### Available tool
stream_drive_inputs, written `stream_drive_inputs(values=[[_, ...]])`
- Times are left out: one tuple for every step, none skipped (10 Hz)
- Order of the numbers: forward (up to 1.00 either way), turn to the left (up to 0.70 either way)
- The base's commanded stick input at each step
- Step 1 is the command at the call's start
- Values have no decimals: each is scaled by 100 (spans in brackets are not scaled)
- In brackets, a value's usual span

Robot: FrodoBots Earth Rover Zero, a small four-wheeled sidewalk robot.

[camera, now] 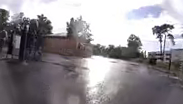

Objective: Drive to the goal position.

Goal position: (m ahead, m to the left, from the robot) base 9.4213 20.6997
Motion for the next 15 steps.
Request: stream_drive_inputs(values=[[85, 0], [85, 0], [85, 0], [85, 0], [85, 0], [85, 0], [85, 0], [85, 0], [85, 0], [85, 0], [85, 0], [85, 0], [85, 0], [85, 0], [85, 0]])
